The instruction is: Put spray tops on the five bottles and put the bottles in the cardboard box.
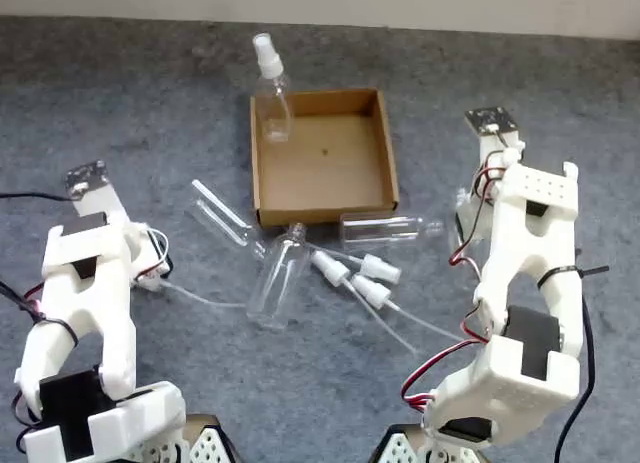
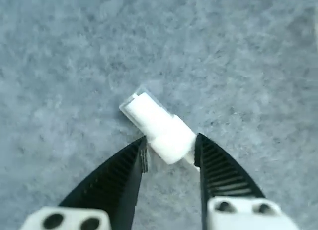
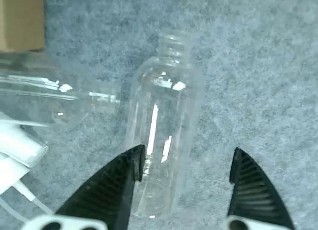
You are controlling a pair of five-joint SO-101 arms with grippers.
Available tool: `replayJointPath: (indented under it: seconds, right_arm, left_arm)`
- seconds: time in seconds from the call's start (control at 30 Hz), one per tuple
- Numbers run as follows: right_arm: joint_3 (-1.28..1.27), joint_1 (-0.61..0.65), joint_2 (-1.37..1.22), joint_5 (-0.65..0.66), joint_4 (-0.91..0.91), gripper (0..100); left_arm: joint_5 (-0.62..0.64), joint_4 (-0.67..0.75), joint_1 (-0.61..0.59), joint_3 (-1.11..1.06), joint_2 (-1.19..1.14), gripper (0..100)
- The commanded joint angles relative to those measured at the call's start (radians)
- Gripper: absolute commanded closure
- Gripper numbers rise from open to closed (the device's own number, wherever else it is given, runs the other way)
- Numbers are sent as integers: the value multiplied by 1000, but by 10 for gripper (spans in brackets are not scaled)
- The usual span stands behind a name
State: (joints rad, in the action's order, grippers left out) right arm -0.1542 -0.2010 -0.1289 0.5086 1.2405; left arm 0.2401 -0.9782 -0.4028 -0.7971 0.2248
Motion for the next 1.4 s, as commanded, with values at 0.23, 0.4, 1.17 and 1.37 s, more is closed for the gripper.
replayJointPath:
  seconds: [0.23,0.4,1.17,1.37]
  right_arm:
    - [-2,-25,18,12,-4,763]
    - [-2,-25,18,12,-4,763]
    - [-2,-28,18,51,2,763]
    - [5,-42,19,54,82,763]
  left_arm:
    - [-479,31,50,133,7,909]
    - [-844,31,202,156,5,909]
    - [-44,-115,-156,148,48,762]
    - [-40,117,-151,25,-102,764]
